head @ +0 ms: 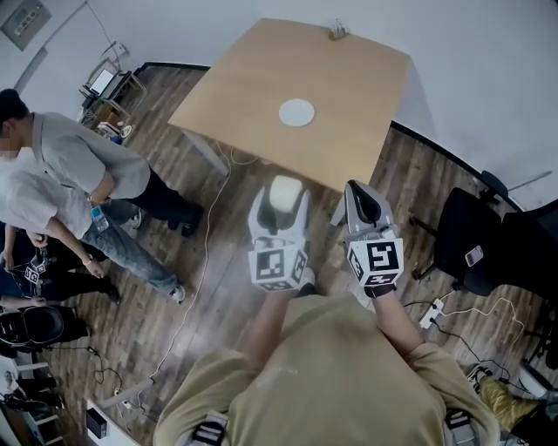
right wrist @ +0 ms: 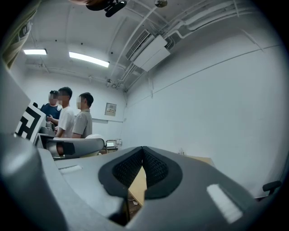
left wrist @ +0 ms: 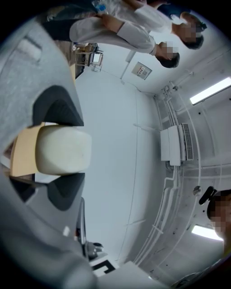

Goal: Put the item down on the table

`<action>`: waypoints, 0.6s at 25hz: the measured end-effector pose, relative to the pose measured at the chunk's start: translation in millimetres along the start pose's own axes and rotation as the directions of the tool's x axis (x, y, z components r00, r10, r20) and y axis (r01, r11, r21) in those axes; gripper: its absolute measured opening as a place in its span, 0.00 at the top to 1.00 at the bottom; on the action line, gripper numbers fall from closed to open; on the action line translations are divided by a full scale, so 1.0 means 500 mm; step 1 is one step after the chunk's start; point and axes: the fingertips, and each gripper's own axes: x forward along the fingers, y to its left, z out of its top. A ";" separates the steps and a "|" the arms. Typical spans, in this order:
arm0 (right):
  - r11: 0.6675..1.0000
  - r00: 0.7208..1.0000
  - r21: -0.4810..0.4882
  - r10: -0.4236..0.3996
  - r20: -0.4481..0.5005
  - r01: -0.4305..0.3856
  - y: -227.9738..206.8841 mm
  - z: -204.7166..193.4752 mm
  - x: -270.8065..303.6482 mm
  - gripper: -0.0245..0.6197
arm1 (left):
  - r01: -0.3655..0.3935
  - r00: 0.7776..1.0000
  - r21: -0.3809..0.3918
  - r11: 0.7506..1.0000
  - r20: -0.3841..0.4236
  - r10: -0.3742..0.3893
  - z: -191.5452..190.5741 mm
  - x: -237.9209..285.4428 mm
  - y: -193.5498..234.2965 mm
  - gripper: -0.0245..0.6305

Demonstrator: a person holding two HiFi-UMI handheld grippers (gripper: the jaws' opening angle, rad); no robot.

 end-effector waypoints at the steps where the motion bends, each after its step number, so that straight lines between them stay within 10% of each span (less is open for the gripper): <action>1: 1.000 1.000 0.001 -0.001 -0.005 0.001 0.006 0.000 0.026 0.95 | 0.002 1.000 0.000 1.000 -0.005 -0.002 -0.001 0.011 0.018 0.47; 15: 1.000 0.995 0.000 -0.017 -0.096 0.017 -0.016 -0.082 0.253 0.95 | -0.042 0.994 -0.080 0.996 -0.104 0.033 -0.112 0.167 0.203 0.47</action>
